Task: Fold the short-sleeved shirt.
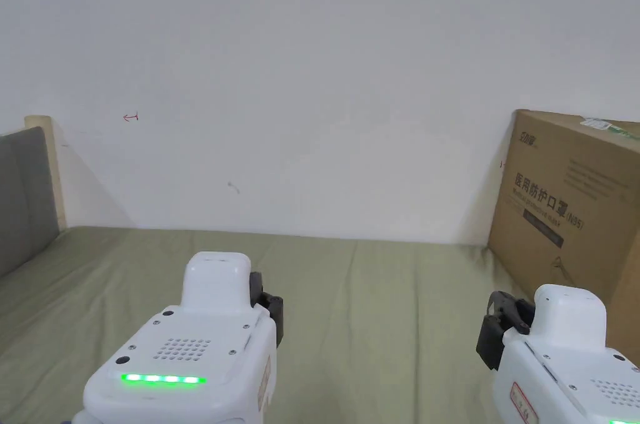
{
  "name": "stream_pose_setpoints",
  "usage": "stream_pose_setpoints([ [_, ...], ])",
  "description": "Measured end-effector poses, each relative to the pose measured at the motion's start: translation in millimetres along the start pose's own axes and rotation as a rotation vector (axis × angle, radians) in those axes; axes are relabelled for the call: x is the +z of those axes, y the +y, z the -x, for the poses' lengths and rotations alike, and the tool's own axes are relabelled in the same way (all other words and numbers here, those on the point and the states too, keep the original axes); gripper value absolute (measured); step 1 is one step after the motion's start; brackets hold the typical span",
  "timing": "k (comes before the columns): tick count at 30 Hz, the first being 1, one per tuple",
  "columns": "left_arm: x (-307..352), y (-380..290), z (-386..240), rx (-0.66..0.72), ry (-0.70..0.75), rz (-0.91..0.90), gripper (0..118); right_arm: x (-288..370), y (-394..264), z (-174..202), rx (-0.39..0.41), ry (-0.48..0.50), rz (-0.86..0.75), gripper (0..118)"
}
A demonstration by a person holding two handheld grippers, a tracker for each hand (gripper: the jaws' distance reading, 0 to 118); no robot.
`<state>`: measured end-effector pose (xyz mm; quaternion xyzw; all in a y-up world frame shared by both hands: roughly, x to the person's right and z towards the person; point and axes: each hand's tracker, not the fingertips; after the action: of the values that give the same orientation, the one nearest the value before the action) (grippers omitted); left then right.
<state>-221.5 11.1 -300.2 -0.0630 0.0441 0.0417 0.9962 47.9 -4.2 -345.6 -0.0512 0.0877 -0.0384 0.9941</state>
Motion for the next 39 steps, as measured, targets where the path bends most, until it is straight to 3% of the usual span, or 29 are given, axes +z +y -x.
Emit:
stream_pose_setpoints([
  [6, 8, -7, 33, -0.002, 0.028, 0.039, 1, -5, -6, 29, 0.052, 0.024, -0.010, 0],
  [9, 29, -6, 72, -0.042, 0.163, 0.019, 1, -19, -12, 69, 0.065, 0.134, 0.017, 0],
  [16, 107, -6, 188, 0.071, 0.469, -0.037, 1, -25, -21, 201, 0.104, 0.484, 0.094, 0],
  [20, 129, -17, 217, 0.094, 0.571, -0.009, 0, -14, -27, 251, 0.145, 0.602, 0.099, 0],
  [26, 131, -32, 233, 0.077, 0.538, 0.044, 0, -18, -35, 291, 0.164, 0.675, 0.127, 0],
  [28, 126, -40, 253, 0.119, 0.529, 0.128, 1, -24, -37, 301, 0.173, 0.709, 0.158, 0],
  [30, 109, -50, 288, 0.214, 0.479, 0.339, 1, -28, -41, 308, 0.201, 0.735, 0.186, 0],
  [32, 78, -79, 337, 0.437, 0.342, 0.689, 1, -32, -48, 312, 0.241, 0.751, 0.207, 0],
  [34, 60, -117, 369, 0.586, 0.230, 0.831, 1, -37, -57, 315, 0.270, 0.763, 0.236, 0],
  [36, 43, -144, 386, 0.538, 0.307, 0.929, 1, -43, -67, 317, 0.288, 0.765, 0.276, 0],
  [37, 35, -154, 392, 0.496, 0.358, 0.971, 5, -45, -72, 316, 0.293, 0.767, 0.298, 0],
  [38, 28, -163, 398, 0.456, 0.392, 0.982, 22, -49, -78, 316, 0.298, 0.770, 0.322, 0],
  [39, 24, -173, 399, 0.440, 0.402, 0.984, 68, -52, -82, 316, 0.305, 0.770, 0.342, 0],
])
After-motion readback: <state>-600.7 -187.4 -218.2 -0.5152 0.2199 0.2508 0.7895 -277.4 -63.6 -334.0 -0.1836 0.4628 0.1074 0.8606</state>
